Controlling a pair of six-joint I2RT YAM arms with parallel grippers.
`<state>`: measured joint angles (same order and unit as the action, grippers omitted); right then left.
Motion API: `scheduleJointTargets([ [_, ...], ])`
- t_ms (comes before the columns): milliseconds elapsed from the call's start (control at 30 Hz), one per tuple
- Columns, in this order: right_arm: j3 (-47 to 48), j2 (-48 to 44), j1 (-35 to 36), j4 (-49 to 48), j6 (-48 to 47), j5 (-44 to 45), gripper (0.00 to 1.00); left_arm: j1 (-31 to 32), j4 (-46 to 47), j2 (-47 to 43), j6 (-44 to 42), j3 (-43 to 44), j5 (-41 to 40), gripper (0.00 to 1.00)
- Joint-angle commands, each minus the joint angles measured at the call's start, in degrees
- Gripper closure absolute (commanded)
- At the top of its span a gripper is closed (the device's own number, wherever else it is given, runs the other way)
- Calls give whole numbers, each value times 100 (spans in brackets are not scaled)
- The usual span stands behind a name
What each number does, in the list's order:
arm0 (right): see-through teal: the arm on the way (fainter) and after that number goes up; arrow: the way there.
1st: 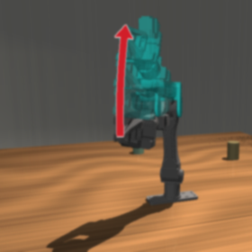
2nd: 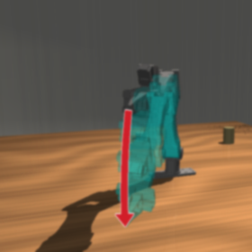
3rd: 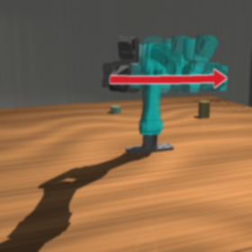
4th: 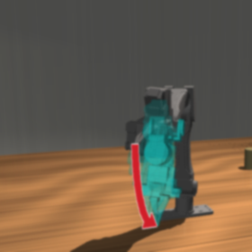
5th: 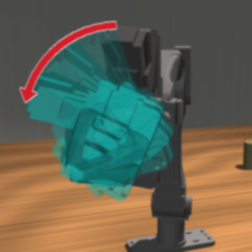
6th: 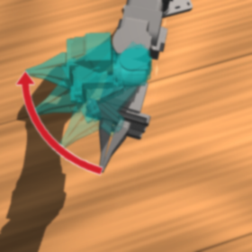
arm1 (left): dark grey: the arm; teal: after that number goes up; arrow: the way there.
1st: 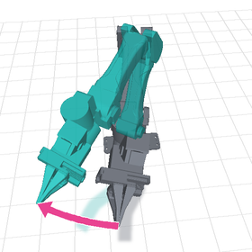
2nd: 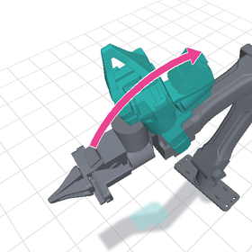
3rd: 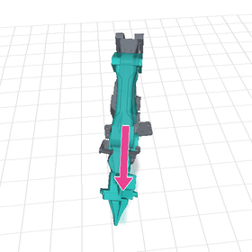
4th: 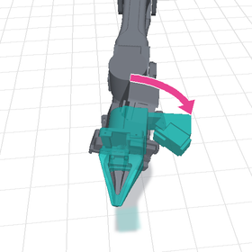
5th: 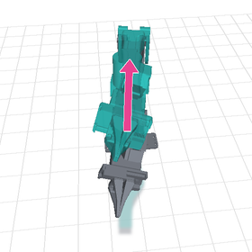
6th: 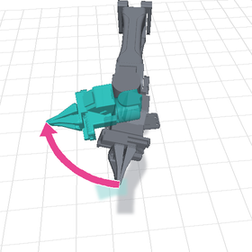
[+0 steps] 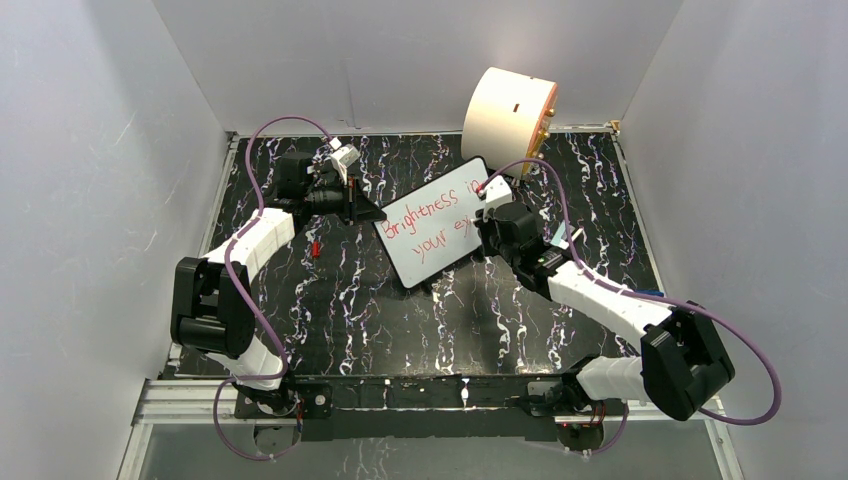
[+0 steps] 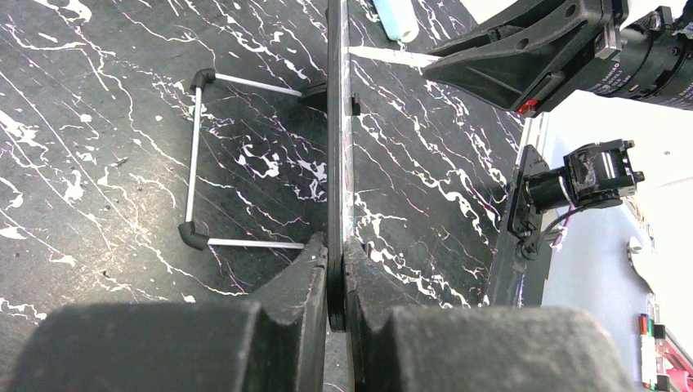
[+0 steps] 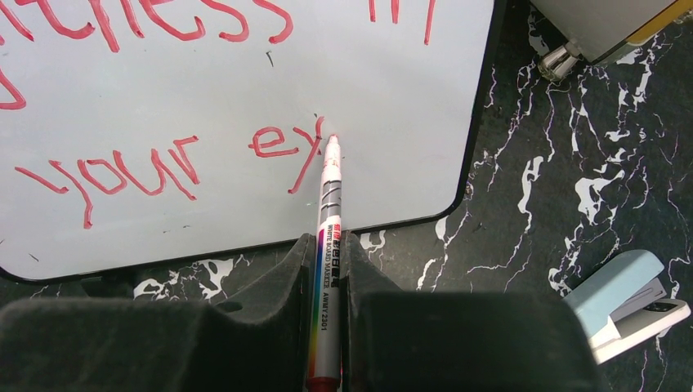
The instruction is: Write a sentence on the whiteboard
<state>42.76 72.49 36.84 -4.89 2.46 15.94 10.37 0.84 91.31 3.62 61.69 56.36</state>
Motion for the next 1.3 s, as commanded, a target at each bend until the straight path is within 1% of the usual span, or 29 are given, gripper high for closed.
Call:
scheduleJointTargets([
  [0,247,84,-27,-355,-107,-20,100,202,-585,274,-335,-130,-435,100],
  [467,175,94,-124,-479,-150,290,100,202,-585,278,-340,-130,-433,100],
  [1267,366,79,-135,-585,-198,-59,100,211,-595,283,-335,-131,-430,100],
])
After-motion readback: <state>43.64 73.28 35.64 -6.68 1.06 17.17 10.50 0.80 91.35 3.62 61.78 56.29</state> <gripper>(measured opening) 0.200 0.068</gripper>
